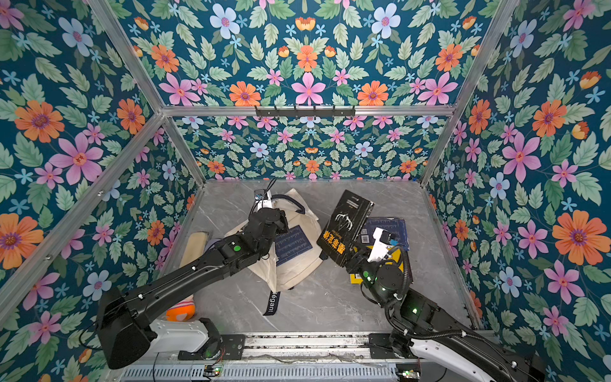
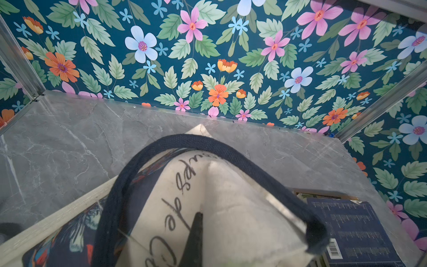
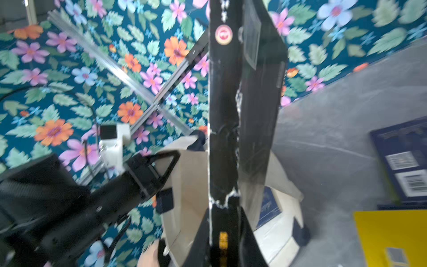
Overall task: Take out the books from the canvas bag
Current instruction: Pick up the book from the canvas bag, then place the book on the book.
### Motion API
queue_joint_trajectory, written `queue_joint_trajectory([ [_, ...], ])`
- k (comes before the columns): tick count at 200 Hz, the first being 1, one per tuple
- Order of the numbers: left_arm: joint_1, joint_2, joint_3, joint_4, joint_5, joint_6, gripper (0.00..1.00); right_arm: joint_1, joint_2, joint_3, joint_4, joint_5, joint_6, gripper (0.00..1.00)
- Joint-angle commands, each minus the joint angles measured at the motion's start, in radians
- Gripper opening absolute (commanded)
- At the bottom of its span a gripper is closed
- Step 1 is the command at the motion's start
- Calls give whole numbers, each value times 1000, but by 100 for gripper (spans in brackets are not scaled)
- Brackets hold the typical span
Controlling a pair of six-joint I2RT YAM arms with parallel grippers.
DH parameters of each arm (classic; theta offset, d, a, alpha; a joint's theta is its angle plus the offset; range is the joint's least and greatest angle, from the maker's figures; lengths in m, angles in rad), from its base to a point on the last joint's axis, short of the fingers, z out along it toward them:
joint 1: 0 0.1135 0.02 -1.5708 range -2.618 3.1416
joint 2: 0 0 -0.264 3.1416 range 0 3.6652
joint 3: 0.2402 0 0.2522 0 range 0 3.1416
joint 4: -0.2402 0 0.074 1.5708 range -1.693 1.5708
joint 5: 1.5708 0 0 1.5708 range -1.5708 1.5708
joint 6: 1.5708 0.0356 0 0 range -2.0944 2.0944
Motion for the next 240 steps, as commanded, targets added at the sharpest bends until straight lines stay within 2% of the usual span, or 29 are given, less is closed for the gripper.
queue_joint_trajectory([
  [1,3,0,8,1,-10,-4,0,-69,-11,-17,-27,92,17,0],
  [41,3,-4,4,5,3,2,0,-270,30,-96,92,17,131,0],
  [68,3,-6,4,5,10,6,0,-354,93,-108,170,0,159,0],
  [138,2,-6,5,8,23,11,0,-398,304,-130,409,141,220,0],
  [152,2,-7,6,7,25,11,0,-425,358,-116,429,138,248,0],
  [178,2,-10,5,7,29,10,0,-498,441,-113,443,100,379,0],
  [218,2,-5,5,8,40,7,0,-516,551,-62,489,121,357,0],
  [240,2,-1,5,7,49,1,0,-525,622,-60,532,114,394,0],
])
